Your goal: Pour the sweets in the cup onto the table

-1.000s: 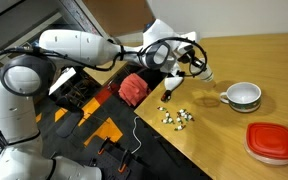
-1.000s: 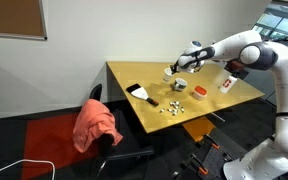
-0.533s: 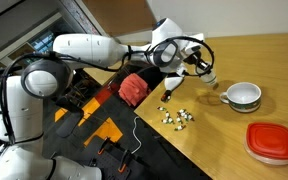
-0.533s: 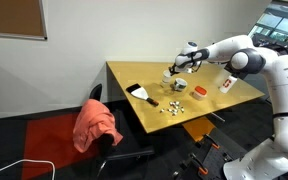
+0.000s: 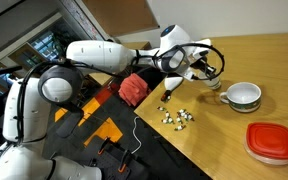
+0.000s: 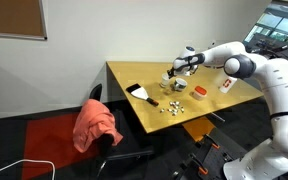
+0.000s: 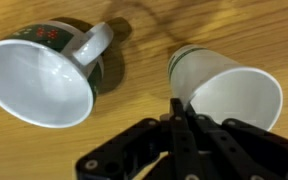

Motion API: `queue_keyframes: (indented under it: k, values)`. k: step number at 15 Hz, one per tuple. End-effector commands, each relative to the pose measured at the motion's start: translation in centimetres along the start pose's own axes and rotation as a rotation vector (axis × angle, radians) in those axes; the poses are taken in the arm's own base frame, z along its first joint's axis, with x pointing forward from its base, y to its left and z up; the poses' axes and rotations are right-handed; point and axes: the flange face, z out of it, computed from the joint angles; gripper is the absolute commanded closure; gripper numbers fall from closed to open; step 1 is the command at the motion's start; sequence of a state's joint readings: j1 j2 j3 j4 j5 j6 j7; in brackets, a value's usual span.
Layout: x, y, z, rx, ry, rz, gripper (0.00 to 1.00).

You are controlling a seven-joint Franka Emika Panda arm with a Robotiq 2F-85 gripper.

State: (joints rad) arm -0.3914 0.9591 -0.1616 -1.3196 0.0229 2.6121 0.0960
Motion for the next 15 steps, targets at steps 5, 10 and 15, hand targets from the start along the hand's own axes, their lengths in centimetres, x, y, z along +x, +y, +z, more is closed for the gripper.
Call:
queue_keyframes:
  k: [5,10,15]
  values:
    - [0.9,1.0,1.4,0.034,0.012,-0.041,0.69]
    - [1.3,0.3,-0.8,0.059,0.044,-0.060,0.34]
    - [0.3,-0.7,-5.5,0.094,-0.077,-0.064,0.00]
